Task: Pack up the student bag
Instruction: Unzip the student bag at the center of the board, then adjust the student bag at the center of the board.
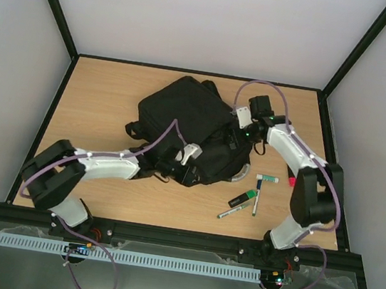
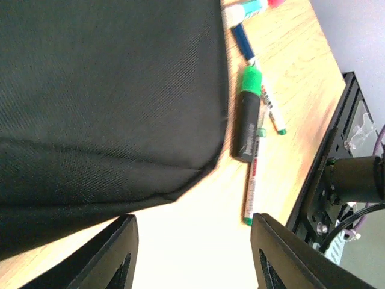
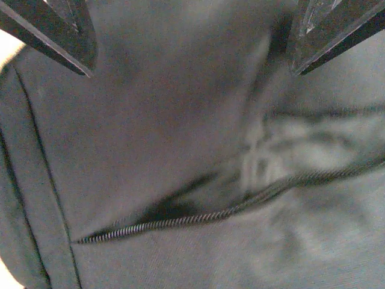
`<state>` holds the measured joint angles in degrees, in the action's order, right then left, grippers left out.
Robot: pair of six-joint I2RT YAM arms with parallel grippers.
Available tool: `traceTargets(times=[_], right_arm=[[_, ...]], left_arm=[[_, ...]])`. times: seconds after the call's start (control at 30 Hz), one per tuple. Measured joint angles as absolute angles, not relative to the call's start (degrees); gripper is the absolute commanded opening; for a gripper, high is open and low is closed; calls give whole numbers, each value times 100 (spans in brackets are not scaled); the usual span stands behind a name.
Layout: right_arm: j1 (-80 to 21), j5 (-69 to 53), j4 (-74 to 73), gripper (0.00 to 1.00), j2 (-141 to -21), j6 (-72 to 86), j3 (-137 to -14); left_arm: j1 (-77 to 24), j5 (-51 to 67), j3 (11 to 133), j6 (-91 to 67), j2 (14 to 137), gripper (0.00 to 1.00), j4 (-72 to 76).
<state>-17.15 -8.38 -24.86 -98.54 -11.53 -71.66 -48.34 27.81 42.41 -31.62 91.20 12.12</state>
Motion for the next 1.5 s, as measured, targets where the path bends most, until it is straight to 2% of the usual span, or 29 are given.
traceTargets(times=[0.1,0.17,0.33,0.63,0.9,1.07,1.5], right_arm=[[-1684,-801,-2834,98,-9150,-1273,-6910],[-1678,-735,-3089,99,-8680,-1380,-6696],[-1673,-637,-3603,92,-8038,-1664,-6300],[-1992,-705,-4104,81,-7264,-2484,-5308],[-2167,-495,-3844,72,-8235,-2615,-4980],[-2174,-183,-3638,72,-9273,-2617,-5970],[-2062,423,-3465,72,-10814,-2528,-7911]], left_arm=[[-4831,2545,4451,-2880,8613,61,552],[-4823,2329,4635,-2740,8366,64,183],[-4600,1874,5063,-2464,8117,69,-458],[-3400,1304,5256,-2443,8125,69,-711],[-3026,709,5363,-2545,8639,68,-666],[-3142,464,5363,-2657,8844,67,-526],[-3511,493,4906,-2700,8943,64,-12]])
